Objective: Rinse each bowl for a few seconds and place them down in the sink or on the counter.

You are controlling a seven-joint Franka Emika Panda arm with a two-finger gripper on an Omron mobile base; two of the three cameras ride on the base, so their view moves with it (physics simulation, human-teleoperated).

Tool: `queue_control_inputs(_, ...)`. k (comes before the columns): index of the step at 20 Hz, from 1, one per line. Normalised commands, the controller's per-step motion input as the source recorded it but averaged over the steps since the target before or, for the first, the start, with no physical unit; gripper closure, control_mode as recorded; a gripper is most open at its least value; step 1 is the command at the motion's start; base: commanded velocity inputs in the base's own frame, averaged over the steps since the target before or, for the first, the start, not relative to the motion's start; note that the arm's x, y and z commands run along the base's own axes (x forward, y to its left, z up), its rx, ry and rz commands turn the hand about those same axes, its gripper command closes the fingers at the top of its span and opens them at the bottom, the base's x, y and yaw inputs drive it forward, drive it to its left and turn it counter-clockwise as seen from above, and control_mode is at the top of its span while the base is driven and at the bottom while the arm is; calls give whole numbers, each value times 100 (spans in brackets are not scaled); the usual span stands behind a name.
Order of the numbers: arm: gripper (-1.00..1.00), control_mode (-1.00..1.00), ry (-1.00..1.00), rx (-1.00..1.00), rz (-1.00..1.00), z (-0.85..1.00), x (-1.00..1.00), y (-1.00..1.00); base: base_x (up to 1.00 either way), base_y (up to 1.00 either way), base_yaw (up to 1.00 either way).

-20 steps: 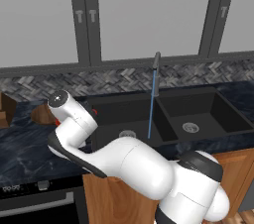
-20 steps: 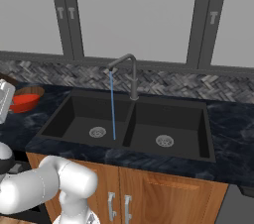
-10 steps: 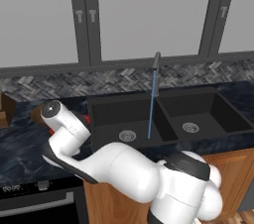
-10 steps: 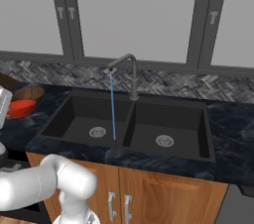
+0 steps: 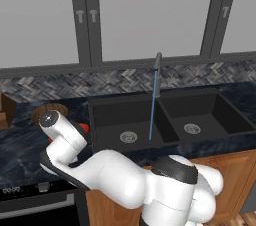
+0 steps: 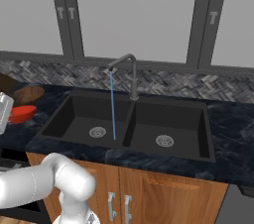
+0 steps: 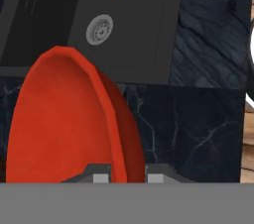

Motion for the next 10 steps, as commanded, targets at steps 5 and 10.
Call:
queue_control_inputs(5, 100, -100, 4, 2, -2, -37, 26, 8, 0, 0, 0)
queue_control_inputs(10, 100, -100, 6, 1, -2, -35, 25, 12, 0, 0, 0)
